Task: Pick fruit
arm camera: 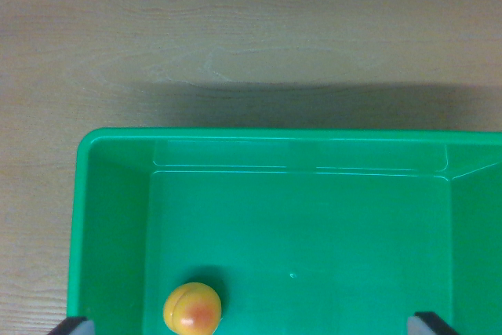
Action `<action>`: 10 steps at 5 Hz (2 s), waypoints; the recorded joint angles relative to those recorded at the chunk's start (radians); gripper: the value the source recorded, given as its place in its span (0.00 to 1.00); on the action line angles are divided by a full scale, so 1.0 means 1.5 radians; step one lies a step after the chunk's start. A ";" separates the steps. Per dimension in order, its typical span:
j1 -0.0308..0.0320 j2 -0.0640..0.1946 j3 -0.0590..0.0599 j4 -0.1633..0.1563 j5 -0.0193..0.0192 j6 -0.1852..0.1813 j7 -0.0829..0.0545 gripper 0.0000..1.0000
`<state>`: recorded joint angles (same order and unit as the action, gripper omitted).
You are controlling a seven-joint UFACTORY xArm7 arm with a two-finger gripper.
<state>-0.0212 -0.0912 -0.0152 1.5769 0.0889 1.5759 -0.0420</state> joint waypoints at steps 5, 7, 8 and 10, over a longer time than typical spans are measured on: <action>0.0020 0.004 0.002 -0.012 -0.0007 -0.013 -0.001 0.00; 0.0037 0.007 0.004 -0.023 -0.0013 -0.025 -0.003 0.00; 0.0060 0.011 0.007 -0.037 -0.0022 -0.040 -0.004 0.00; 0.0088 0.017 0.010 -0.053 -0.0031 -0.058 -0.006 0.00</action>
<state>-0.0080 -0.0661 -0.0009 1.4968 0.0842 1.4882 -0.0518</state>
